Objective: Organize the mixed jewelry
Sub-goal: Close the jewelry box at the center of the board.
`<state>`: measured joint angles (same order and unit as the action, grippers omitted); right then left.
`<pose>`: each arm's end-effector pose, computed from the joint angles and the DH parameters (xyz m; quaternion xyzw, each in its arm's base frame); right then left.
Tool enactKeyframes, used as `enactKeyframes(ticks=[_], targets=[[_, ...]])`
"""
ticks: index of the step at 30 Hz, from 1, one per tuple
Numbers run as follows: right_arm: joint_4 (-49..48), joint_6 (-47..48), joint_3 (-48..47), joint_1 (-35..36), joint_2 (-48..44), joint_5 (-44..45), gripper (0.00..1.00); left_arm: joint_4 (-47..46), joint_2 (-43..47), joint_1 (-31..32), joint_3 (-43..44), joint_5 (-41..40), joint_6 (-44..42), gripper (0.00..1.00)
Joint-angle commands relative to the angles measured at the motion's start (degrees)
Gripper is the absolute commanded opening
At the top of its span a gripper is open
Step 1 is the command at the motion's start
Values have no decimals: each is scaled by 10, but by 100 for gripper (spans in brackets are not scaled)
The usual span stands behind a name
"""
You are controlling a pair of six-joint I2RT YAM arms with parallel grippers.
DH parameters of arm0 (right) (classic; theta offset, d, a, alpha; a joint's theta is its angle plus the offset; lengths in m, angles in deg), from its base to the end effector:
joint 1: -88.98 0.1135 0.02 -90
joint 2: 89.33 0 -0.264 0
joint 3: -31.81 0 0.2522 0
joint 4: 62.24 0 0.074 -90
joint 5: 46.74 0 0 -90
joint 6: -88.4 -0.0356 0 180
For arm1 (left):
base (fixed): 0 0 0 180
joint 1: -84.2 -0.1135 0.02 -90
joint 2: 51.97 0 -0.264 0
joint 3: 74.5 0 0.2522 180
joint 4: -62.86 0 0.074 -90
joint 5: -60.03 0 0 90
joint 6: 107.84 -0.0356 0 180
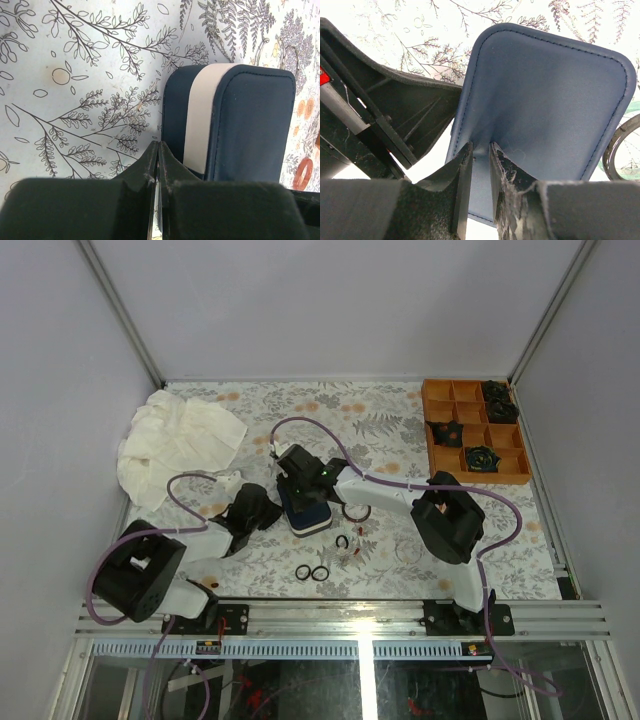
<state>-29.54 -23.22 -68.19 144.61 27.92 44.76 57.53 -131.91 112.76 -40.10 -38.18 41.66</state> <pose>0.2561 0.3728 0.1895 -0.2705 0.8997 0.2041 0.2752 0.2079 -0.1074 0.1229 -0.2704 0.8639 -0.2451 0.3470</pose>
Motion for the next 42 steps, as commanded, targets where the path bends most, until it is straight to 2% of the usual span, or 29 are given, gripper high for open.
enactKeyframes(ticks=[1, 24, 32, 37, 42], targets=[[-15, -30, 65, 20, 131, -93, 25, -55, 19, 48, 37, 87, 24, 0], [-46, -48, 79, 20, 162, -115, 25, -70, -15, 114, 45, 65, 78, 0], [-39, -49, 80, 17, 170, -122, 25, -44, -26, 137, 63, 48, 70, 0], [-46, -55, 88, 10, 190, -146, 25, -85, -21, 152, 42, 38, 78, 0], [-56, -61, 92, 10, 213, -161, 24, -84, -30, 167, 56, 39, 74, 0]])
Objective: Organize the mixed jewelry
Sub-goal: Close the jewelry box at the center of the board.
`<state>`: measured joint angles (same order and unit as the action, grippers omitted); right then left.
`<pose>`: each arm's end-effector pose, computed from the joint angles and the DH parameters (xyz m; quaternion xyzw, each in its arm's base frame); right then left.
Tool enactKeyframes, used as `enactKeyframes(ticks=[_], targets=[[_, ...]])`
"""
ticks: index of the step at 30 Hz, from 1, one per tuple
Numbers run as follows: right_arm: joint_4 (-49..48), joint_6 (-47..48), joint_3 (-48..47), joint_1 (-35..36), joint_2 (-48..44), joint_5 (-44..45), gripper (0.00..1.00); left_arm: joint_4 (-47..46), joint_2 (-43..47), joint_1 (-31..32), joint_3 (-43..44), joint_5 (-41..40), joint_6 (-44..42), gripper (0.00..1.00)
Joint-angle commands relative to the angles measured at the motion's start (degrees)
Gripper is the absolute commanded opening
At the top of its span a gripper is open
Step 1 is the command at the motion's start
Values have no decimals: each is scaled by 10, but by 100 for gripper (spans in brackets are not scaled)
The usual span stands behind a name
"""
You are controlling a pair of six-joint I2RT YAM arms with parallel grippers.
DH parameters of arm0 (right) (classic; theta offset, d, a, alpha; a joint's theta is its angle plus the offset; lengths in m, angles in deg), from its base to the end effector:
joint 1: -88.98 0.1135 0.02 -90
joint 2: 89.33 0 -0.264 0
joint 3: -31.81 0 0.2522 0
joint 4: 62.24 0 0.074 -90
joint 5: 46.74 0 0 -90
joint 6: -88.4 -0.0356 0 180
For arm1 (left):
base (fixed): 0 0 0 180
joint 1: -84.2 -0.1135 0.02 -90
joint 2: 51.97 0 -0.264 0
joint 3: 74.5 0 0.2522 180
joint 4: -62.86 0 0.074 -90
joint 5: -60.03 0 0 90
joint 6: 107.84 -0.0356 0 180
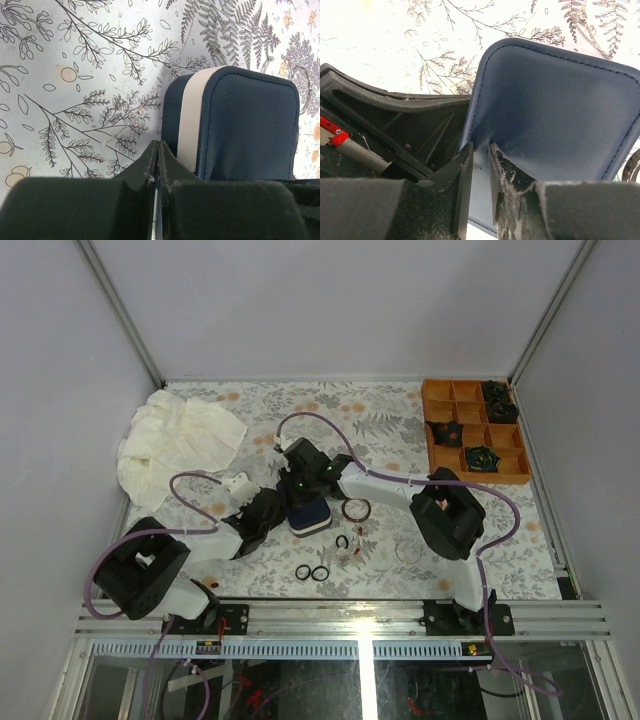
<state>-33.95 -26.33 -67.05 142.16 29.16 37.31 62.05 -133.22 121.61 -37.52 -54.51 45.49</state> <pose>0.2708 0.3679 0.1796 -0.2471 0.8989 0.2631 0.2484 0.1977 -0.1326 0.1252 -0.2831 0.8560 -0.1728 0.3966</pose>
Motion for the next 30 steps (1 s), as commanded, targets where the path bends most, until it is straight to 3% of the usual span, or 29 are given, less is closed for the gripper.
enactKeyframes(ticks=[1, 15, 30], targets=[[-14, -31, 82, 34, 202, -87, 25, -127, -23, 82, 34, 203, 39, 0], [-22, -32, 89, 33, 204, -85, 24, -141, -52, 141, 34, 191, 83, 0], [-24, -32, 92, 30, 204, -85, 24, -125, -55, 156, 46, 181, 81, 0]])
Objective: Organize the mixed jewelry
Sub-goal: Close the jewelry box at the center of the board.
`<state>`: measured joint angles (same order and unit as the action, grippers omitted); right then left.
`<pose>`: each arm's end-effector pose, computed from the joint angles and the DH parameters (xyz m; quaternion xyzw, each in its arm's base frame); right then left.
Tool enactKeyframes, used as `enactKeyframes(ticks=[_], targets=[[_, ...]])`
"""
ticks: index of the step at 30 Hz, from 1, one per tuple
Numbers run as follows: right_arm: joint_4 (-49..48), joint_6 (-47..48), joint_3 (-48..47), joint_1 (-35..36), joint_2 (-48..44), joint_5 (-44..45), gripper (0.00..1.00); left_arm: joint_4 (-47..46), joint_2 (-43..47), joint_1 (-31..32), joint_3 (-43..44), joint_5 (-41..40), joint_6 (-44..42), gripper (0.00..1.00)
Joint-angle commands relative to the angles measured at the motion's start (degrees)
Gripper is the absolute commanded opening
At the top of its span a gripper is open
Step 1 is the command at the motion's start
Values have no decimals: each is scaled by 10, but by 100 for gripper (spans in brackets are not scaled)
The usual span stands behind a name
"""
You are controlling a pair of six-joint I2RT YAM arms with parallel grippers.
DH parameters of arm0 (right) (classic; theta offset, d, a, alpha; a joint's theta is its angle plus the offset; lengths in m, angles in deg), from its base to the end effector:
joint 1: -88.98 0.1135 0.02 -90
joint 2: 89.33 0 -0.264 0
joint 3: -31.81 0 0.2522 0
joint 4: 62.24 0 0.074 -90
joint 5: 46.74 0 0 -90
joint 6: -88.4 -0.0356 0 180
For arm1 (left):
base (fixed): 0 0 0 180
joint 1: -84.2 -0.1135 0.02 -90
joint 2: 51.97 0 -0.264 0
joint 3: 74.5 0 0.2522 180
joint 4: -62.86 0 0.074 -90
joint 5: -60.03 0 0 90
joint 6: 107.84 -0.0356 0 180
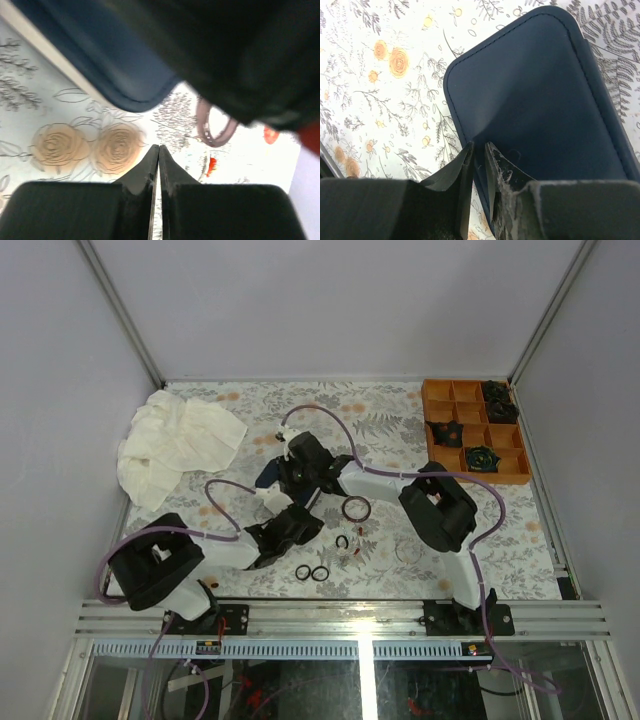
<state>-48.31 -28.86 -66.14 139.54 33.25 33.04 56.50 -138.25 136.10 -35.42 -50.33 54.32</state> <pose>0.2979 0.3721 0.1629 -0.2191 0.8711 0.3339 0.2859 0.1674 -0.1934 0.1217 -0.2298 0.8682 -0.2862 0.3340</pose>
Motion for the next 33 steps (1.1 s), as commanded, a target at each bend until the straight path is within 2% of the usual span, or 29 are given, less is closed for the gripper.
enactKeyframes(ticks=[1, 7, 13, 16, 21, 28, 33], targets=[[119, -6, 84, 56, 162, -43, 24, -63, 3, 11, 23, 136, -8, 0], [110, -6, 92, 56, 146, -43, 25, 16, 98, 11, 5, 123, -16, 0], [112, 6, 101, 56, 89, -25, 38, 166, 250, 11, 15, 82, -37, 0], [115, 7, 102, 56, 53, -14, 41, 253, 325, 11, 40, 52, -53, 2], [126, 11, 99, 56, -11, 2, 52, 338, 395, 9, 68, 21, -63, 3], [147, 20, 108, 56, -121, 38, 68, 401, 459, 9, 102, -23, -83, 14], [179, 21, 110, 56, -173, 66, 74, 422, 477, 6, 122, -42, -103, 28]])
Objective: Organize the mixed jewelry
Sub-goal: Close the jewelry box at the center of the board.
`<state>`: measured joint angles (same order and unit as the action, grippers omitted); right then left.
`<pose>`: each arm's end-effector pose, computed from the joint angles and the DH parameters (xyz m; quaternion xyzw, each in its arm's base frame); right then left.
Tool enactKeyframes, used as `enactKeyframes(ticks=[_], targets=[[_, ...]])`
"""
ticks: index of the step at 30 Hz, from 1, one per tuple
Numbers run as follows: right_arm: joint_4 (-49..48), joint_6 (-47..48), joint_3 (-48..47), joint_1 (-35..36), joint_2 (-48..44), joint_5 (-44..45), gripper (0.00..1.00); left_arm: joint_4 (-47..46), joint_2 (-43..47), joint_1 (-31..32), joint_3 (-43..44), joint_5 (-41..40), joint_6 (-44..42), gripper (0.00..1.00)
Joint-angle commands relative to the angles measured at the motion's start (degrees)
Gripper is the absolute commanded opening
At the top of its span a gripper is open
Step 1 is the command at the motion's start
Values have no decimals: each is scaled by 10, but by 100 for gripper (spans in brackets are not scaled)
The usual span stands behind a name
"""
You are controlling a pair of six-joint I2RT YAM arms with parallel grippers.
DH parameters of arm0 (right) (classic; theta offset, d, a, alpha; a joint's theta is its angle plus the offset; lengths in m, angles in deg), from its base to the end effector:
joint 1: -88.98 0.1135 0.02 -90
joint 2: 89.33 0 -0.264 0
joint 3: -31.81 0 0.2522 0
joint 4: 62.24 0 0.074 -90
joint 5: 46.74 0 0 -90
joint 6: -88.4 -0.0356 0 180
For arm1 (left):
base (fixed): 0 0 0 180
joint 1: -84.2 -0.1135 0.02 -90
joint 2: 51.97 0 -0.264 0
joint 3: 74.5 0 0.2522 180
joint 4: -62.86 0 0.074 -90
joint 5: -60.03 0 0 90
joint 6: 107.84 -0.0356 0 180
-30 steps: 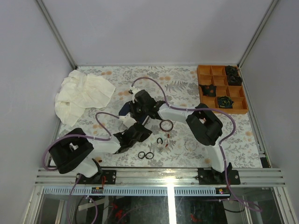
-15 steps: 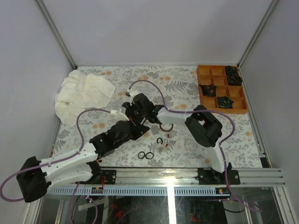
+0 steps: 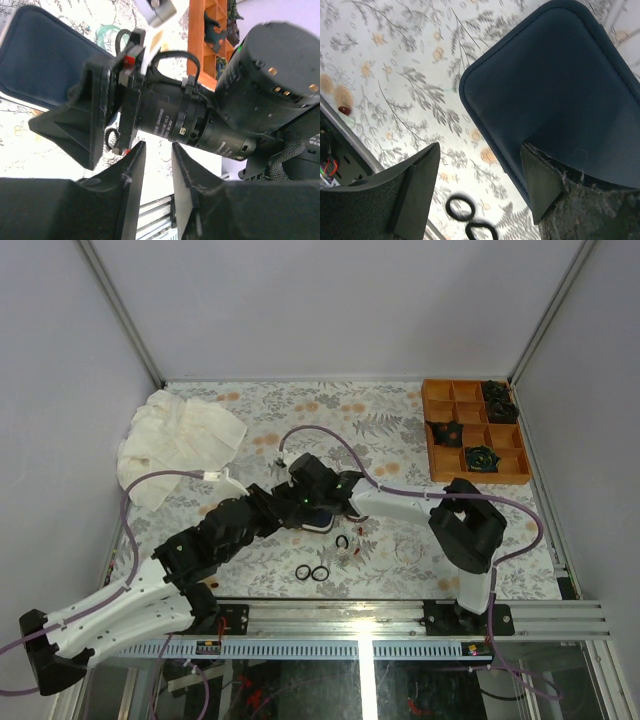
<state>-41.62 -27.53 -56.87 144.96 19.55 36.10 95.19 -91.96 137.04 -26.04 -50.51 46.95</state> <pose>0.2340 0.3546 0.2047 -0.2604 0.8698 0.3151 0.2764 0.1098 -0.1242 0.2769 -0.1826 0.8100 -0.3820 0.4058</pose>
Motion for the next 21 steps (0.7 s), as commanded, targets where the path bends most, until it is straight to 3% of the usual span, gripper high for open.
enactKeyframes(ticks=[1, 6, 8, 13, 21], targets=[[114, 7, 25, 2, -45, 40, 75, 35, 18, -5, 30, -41, -33, 30], [115, -2, 65, 2, -99, 63, 83, 40, 37, -10, 31, -45, -46, 38], [105, -6, 85, 2, -120, 64, 91, 39, 44, -14, 29, -42, -51, 39], [59, -13, 129, 2, -161, 47, 98, 33, 44, -30, 29, -19, -62, 39], [-24, -26, 155, 2, -206, 34, 99, 25, 43, -38, 36, -2, -68, 40]])
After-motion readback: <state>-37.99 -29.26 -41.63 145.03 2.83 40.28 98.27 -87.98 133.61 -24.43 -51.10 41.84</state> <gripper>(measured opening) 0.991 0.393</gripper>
